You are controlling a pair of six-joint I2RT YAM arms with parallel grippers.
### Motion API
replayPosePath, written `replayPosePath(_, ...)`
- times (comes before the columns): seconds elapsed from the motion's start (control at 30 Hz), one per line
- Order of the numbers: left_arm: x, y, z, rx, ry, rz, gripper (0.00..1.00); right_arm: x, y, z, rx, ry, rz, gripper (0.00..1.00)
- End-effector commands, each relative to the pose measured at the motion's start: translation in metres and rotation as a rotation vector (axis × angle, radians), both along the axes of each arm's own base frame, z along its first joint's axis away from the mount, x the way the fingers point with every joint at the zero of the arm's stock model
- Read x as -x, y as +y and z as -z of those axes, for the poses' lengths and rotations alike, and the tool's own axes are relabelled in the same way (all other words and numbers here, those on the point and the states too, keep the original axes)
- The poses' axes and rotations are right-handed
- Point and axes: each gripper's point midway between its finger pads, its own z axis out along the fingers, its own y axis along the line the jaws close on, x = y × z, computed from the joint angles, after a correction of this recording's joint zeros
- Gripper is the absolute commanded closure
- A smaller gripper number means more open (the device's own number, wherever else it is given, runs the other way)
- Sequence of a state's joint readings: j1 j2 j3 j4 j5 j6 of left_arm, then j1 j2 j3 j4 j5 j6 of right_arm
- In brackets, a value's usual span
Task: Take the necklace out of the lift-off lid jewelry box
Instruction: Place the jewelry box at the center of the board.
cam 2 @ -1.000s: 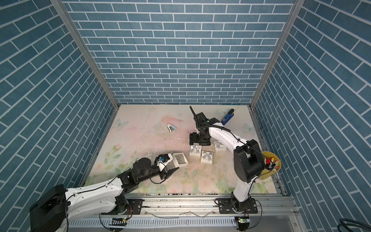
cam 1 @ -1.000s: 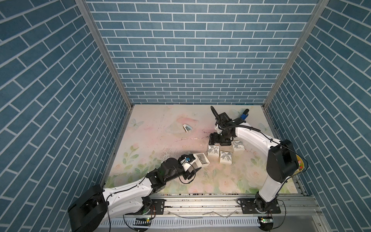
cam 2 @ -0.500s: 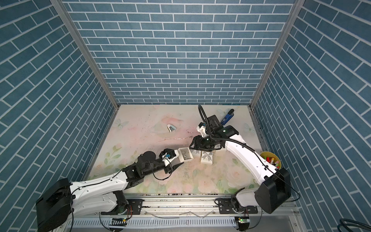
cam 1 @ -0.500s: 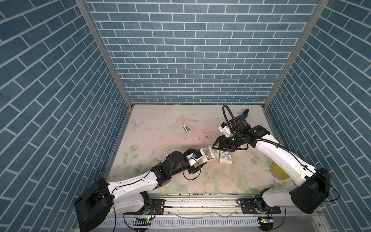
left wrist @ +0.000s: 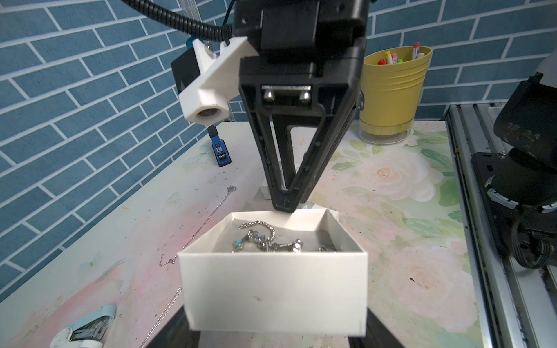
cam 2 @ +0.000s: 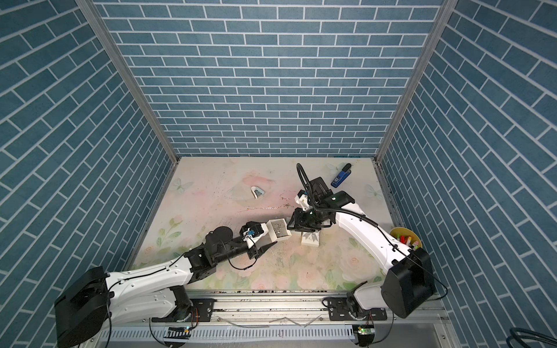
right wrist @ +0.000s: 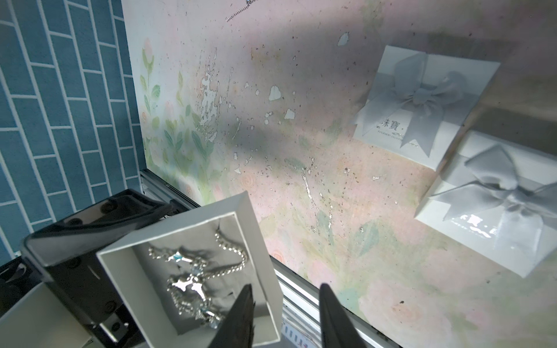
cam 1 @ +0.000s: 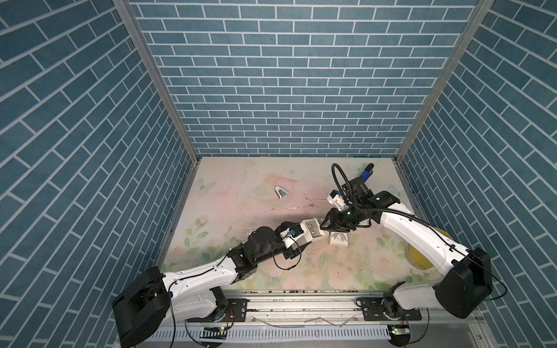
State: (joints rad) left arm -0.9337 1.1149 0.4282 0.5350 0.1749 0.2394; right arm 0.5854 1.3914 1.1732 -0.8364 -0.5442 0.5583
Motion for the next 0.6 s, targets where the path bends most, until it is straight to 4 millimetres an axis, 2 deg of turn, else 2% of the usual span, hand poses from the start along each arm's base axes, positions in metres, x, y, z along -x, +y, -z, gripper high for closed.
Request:
replayPosePath(0.0,-0.003,-0.001,-0.005,0.028,-0.011,-0.011,0.56,0.001,0.006,0.008,-0.009,0.04,-0.007,0.67)
replayPosePath(0.1,-0.004,-0.002,-0.005,0.032,-0.012,-0.009,0.55,-0.001,0.008,0.012,-0.005,0.046,-0.01,0.7)
replayPosePath(0.23,-0.005,-0.003,-0.002,0.026,-0.008,-0.011,0.55,-0.004,0.01,0.015,0.0,0.053,-0.013,0.85)
replayPosePath(0.4,-0.006,-0.001,0.004,0.018,-0.007,-0.022,0.55,-0.006,0.013,0.015,-0.009,0.052,-0.016,0.97)
replayPosePath(0.47,-0.007,-0.001,0.007,0.016,-0.006,-0.027,0.53,-0.006,0.014,0.015,-0.008,0.054,-0.017,1.0)
replayPosePath(0.57,-0.007,0.0,0.011,0.009,0.001,-0.031,0.5,-0.008,0.013,0.017,0.001,0.053,-0.006,1.0)
